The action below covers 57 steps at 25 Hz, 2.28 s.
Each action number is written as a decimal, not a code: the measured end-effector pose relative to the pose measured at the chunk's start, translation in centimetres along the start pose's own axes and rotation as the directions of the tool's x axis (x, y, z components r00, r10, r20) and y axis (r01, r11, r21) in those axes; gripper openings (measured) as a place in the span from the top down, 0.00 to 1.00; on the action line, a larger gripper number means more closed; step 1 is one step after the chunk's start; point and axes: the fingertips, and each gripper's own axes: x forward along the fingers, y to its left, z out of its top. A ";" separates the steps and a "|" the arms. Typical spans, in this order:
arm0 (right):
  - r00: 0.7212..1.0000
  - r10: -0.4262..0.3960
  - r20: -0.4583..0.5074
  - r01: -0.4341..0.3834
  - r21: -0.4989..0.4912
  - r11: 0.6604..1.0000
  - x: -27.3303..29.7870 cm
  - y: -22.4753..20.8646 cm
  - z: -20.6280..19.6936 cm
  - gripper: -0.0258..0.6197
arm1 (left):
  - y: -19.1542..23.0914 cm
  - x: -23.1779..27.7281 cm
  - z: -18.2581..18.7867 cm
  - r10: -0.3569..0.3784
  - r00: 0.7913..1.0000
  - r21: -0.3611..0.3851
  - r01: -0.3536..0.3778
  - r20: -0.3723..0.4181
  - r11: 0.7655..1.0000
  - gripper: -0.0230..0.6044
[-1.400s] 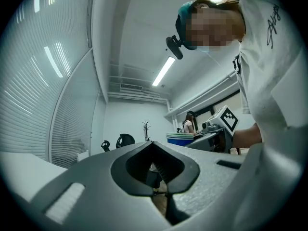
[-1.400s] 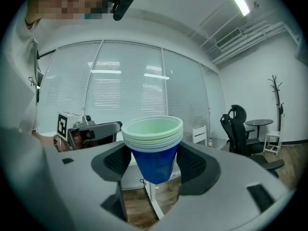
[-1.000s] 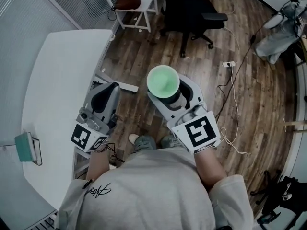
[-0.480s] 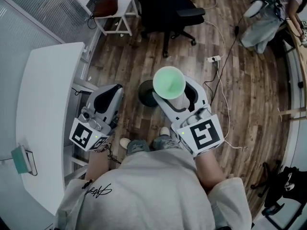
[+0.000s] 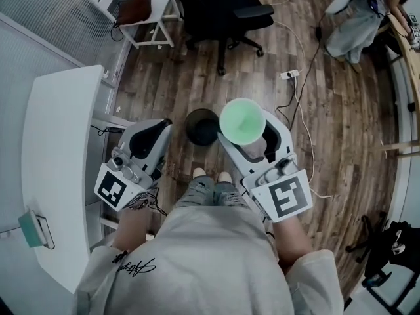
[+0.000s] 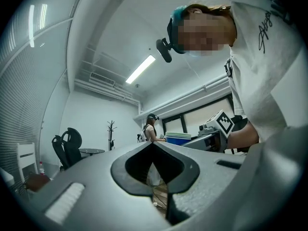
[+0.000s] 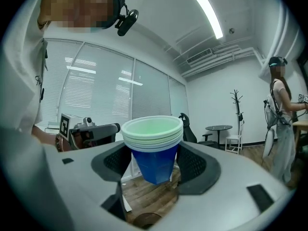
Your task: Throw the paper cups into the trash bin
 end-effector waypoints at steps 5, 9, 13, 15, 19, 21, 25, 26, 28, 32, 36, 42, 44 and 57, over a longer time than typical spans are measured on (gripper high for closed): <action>0.999 -0.033 0.018 0.033 0.000 0.999 1.3 -0.3 -0.7 0.51 | 1.6 0.0 -1.4 -0.027 1.000 -0.040 0.026 -0.006 0.999 0.96; 1.000 -0.002 -0.005 0.002 0.020 1.000 3.1 0.4 -2.2 0.51 | 3.0 -0.5 -3.0 -0.056 0.998 -0.062 0.054 -0.021 0.997 0.96; 0.999 0.040 -0.019 -0.040 0.042 0.998 5.4 0.5 -3.4 0.51 | 4.8 -1.4 -4.9 -0.052 0.997 -0.067 0.048 -0.059 0.997 0.96; 0.998 0.052 -0.021 -0.051 0.050 0.997 6.3 0.6 -4.0 0.51 | 5.5 -1.9 -5.6 -0.041 0.997 -0.078 0.037 -0.058 0.996 0.96; 0.997 0.075 -0.025 -0.074 0.053 0.996 8.3 1.1 -5.9 0.51 | 6.7 -2.9 -6.5 -0.023 0.998 -0.106 0.018 -0.051 0.994 0.96; 0.997 0.075 -0.021 -0.074 0.050 0.996 8.9 1.2 -6.9 0.51 | 7.2 -3.5 -7.6 -0.010 0.997 -0.107 0.002 -0.077 0.994 0.96; 0.997 0.078 -0.026 -0.078 0.017 0.997 9.4 1.4 -8.7 0.51 | 7.2 -4.3 -9.0 0.008 0.996 -0.117 -0.019 -0.092 0.993 0.96; 0.996 0.083 -0.031 -0.083 0.020 0.996 9.5 1.5 -9.2 0.51 | 7.0 -4.3 -9.2 0.012 0.996 -0.123 -0.023 -0.090 0.992 0.96; 0.995 0.092 -0.035 -0.091 0.031 0.995 9.9 1.6 -10.2 0.51 | 6.7 -4.6 -10.0 0.016 0.996 -0.130 -0.028 -0.092 0.991 0.96; 0.993 0.107 -0.043 -0.105 0.041 0.994 11.0 1.5 -12.5 0.51 | 6.3 -5.3 -11.7 0.026 0.994 -0.149 -0.042 -0.108 0.988 0.96; 0.991 0.115 -0.074 -0.110 0.072 0.991 11.8 2.1 -15.2 0.51 | 5.9 -6.3 -13.4 0.037 0.991 -0.169 -0.059 -0.131 0.984 0.96; 0.983 0.143 -0.112 -0.136 0.071 0.988 13.0 3.0 -18.8 0.51 | 5.8 -7.9 -16.2 0.052 0.985 -0.200 -0.085 -0.164 0.976 0.96; 0.982 0.150 -0.117 -0.142 0.073 0.987 13.3 3.2 -19.9 0.51 | 5.9 -8.3 -16.9 0.059 0.985 -0.204 -0.092 -0.164 0.975 0.96; 0.968 0.182 -0.170 -0.158 0.145 0.977 16.0 4.4 -26.9 0.51 | 6.1 -10.4 -20.8 0.081 0.981 -0.237 -0.123 -0.177 0.964 0.96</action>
